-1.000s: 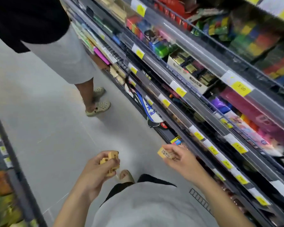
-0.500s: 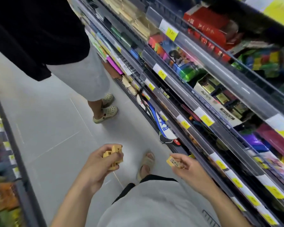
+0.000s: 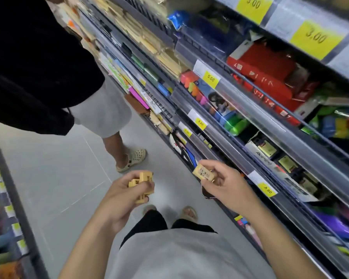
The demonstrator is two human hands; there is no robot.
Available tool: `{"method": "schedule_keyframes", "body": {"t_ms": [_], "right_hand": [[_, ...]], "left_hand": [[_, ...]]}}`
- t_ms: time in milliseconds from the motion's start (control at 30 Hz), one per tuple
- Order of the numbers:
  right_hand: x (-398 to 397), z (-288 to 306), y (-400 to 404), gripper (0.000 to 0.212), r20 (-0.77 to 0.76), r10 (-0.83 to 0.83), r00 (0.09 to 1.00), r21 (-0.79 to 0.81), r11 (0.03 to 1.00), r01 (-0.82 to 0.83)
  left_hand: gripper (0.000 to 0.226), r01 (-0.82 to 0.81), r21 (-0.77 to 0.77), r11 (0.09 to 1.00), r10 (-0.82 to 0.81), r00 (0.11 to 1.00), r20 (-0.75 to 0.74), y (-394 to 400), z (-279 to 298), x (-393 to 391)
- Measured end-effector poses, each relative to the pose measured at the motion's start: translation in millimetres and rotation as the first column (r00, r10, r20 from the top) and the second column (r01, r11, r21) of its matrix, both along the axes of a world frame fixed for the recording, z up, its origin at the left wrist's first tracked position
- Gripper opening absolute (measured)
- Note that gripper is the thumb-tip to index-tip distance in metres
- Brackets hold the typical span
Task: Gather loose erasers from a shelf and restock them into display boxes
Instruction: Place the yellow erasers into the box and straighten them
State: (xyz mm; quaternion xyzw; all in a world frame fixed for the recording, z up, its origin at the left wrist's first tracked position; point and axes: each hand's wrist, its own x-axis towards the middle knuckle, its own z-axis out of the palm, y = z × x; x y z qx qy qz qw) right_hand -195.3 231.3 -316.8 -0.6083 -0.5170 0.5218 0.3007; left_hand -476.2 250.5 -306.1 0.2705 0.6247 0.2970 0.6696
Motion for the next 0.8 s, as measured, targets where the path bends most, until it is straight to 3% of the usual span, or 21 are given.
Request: {"method": "schedule_keyframes", "body": {"t_ms": [167, 267, 400, 500, 600, 800], "right_hand": [[-9, 24, 28, 0.041, -0.108, -0.191, 0.976, 0.035, 0.980, 0.195], [-12, 47, 38, 0.028, -0.227, -0.326, 0.918, -0.021, 0.944, 0.330], [-15, 81, 48, 0.029, -0.585, -0.466, 0.664, -0.076, 0.846, 0.528], [-15, 107, 48, 0.034, -0.666, -0.512, 0.543, -0.057, 0.760, 0.647], [-13, 132, 45, 0.031, -0.662, -0.536, 0.524, 0.016, 0.689, 0.725], [-4, 186, 35, 0.024, -0.588, -0.559, 0.585, 0.184, 0.612, 0.770]], "left_hand": [[0.027, 0.178, 0.072, 0.981, -0.181, 0.983, 0.036, 79, 25, 16], [0.026, 0.301, 0.131, 0.945, -0.311, 0.949, 0.062, 123, 45, 27], [0.030, 0.469, 0.291, 0.834, -0.505, 0.861, 0.059, 173, 82, 55], [0.035, 0.585, 0.411, 0.700, -0.665, 0.743, 0.076, 201, 116, 80], [0.039, 0.642, 0.518, 0.565, -0.770, 0.636, 0.051, 215, 150, 106], [0.039, 0.611, 0.667, 0.426, -0.856, 0.511, 0.079, 215, 203, 147]]}}
